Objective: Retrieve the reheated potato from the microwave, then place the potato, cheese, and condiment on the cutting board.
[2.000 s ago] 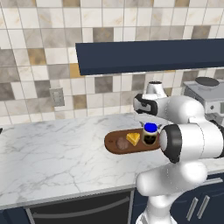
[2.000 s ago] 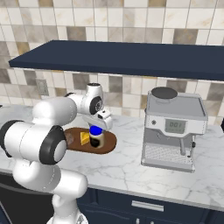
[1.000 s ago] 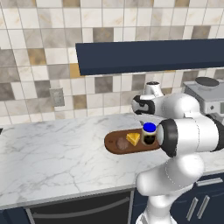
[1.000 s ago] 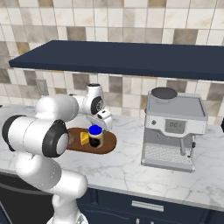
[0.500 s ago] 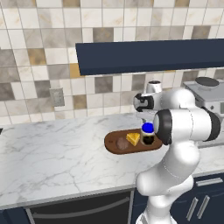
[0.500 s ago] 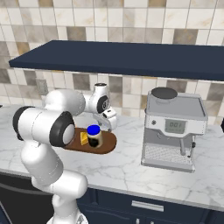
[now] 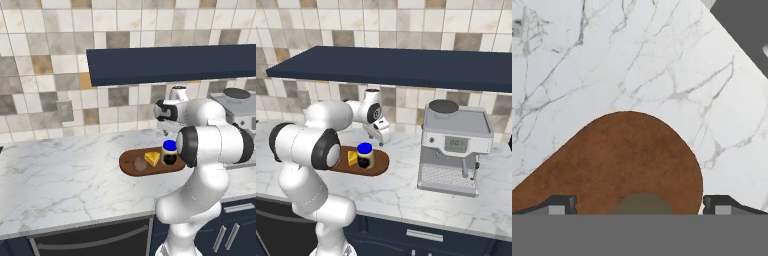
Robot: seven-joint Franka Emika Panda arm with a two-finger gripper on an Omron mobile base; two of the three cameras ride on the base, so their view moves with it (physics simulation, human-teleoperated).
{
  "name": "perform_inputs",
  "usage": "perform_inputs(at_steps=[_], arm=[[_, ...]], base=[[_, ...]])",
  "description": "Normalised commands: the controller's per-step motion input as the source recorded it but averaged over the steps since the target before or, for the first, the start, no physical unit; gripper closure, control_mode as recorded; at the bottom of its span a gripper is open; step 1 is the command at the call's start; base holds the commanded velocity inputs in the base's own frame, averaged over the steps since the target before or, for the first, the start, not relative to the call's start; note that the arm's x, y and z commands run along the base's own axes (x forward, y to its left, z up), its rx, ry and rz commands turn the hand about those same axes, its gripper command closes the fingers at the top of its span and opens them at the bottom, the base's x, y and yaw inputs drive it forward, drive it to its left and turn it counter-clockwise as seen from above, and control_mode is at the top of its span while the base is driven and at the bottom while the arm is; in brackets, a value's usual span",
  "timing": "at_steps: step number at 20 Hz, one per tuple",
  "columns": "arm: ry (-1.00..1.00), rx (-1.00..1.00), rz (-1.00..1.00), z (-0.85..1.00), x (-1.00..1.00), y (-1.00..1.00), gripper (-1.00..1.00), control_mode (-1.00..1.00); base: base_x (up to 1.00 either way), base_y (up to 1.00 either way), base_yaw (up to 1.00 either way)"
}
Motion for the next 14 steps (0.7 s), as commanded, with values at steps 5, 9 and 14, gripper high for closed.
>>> perform_inputs(at_steps=[5,9,14], arm=[[-0.06,0.0,0.0,0.24,-0.33,0.0,-1.0,-1.0],[-0.06,0.0,0.0,0.22,-0.38,0.01,-1.0,-1.0],[-0.08,0.01,0.05,0.21,-0.51,0.0,-1.0,-1.0]], base=[[0.0,0.0,0.0],[0.0,0.0,0.0],[0.0,0.0,0.0]])
